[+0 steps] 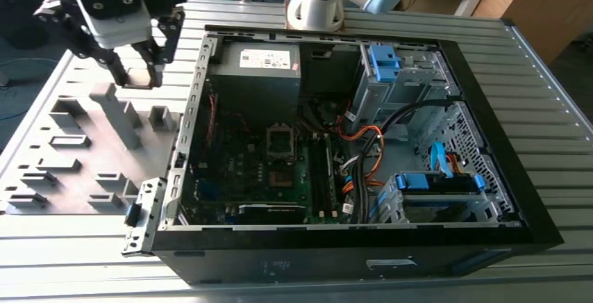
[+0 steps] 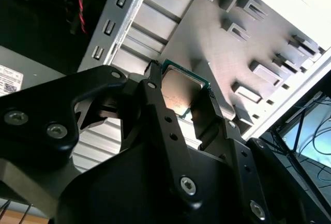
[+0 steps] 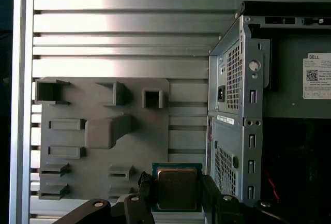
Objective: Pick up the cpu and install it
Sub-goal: 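Pick up the cpu and move it towards the insertion slot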
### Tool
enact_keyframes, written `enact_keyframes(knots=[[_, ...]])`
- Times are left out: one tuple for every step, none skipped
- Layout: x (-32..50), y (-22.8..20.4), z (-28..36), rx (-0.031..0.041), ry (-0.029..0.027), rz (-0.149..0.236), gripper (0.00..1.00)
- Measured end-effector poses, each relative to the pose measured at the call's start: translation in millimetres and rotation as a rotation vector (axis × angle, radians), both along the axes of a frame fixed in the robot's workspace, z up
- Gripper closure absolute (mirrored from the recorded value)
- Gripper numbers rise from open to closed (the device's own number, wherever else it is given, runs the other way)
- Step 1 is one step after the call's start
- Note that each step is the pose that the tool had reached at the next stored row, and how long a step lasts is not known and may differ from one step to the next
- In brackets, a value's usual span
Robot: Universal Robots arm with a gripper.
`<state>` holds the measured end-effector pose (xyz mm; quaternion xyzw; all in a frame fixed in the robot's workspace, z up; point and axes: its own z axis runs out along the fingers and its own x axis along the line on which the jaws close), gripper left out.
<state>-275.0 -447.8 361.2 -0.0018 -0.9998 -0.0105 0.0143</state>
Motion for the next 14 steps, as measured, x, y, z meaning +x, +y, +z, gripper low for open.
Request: enact_keyframes(knots=[[2.8, -0.2, 0.0, 0.0, 0.0007, 0.0, 0.53], [6.2, -0.4, 0.0, -0.0001, 0.0016, 0.0, 0.53], [9.4, -0.5, -0.1, 0.0, 0.0023, 0.0, 0.53], [12.7, -0.7, -0.1, 0.0, 0.0032, 0.0, 0.53], [16.2, -1.0, 0.0, -0.0002, 0.0043, 0.0, 0.53], [19.8, -1.2, -0.1, -0.0002, 0.0054, 0.0, 0.53], [23.5, -1.4, -0.1, -0.0001, 0.0065, 0.0, 0.53], [27.3, -1.6, -0.2, -0.0001, 0.0076, 0.0, 0.53], [30.9, -1.8, -0.2, 0.0, 0.0088, 0.0, 0.53], [34.5, -2.1, -0.2, -0.0001, 0.01, 0.0, 0.53], [38.1, -2.3, -0.2, -0.0001, 0.0111, 0.0, 0.53], [41.6, -2.6, -0.2, -0.0001, 0.0123, 0.0, 0.53], [45.1, -2.8, -0.2, -0.0002, 0.0134, 0.0, 0.53], [48.6, -3.0, -0.2, -0.0001, 0.0146, 0.0, 0.53]])
